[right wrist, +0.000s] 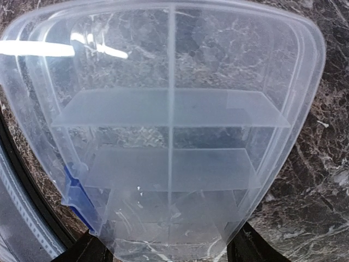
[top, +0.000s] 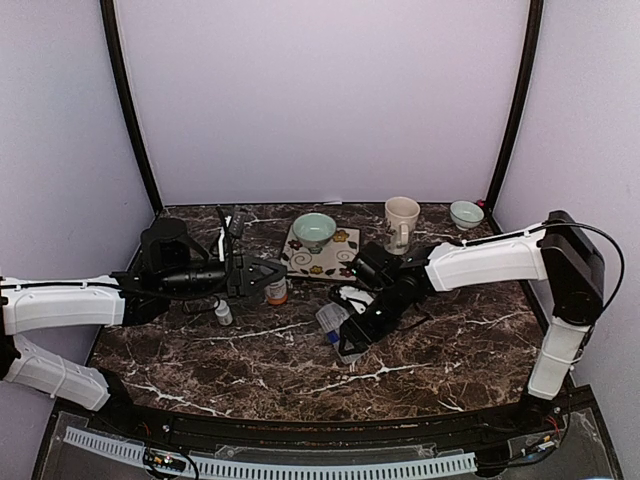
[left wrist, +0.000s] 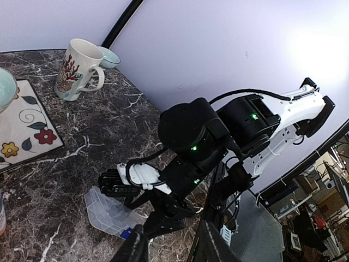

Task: Sort the pills into containers
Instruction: Place the pill container at the center of the board.

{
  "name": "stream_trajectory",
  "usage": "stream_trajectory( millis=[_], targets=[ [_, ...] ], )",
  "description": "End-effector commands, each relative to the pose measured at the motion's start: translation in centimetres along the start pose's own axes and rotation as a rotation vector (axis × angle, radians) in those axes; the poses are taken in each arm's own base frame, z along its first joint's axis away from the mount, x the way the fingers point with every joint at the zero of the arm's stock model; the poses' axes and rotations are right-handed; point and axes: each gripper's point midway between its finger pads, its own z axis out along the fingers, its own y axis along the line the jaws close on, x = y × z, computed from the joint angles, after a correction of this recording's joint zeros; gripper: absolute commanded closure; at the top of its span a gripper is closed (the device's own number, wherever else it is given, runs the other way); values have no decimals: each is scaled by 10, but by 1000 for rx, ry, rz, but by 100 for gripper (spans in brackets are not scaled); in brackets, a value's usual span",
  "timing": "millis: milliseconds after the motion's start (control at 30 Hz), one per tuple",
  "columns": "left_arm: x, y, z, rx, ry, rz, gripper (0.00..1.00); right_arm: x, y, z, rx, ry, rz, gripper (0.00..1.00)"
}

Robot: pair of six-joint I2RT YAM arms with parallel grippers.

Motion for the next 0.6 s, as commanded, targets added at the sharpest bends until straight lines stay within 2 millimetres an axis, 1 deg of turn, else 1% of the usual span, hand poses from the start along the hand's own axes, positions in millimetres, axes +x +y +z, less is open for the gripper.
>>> stream_trajectory(
  millis=[0,100,167,200,300,367,433,567],
  targets=[
    [3,0,-5,-5,-5,24,65,-13,-18,-4,106,-12,-40,44],
    [4,2,-3,-6,-3,17,65,-15,-25,-4,144,-13,-44,38],
    [5,3,-3,-6,-1,11,64,-15,-28,-6,166,-14,-47,31],
    [6,3,-2,-6,0,10,64,-16,-29,-7,179,-17,-49,29],
    [7,4,-3,-9,1,5,64,-16,-33,-11,208,-23,-53,27],
    [8,5,-3,-11,3,2,64,-15,-36,-13,224,-23,-53,22],
    [9,5,-3,-11,3,-3,64,-15,-37,-14,233,-24,-57,19],
    [9,5,-5,-14,-1,-5,64,-16,-36,-16,237,-32,-61,19]
  ],
)
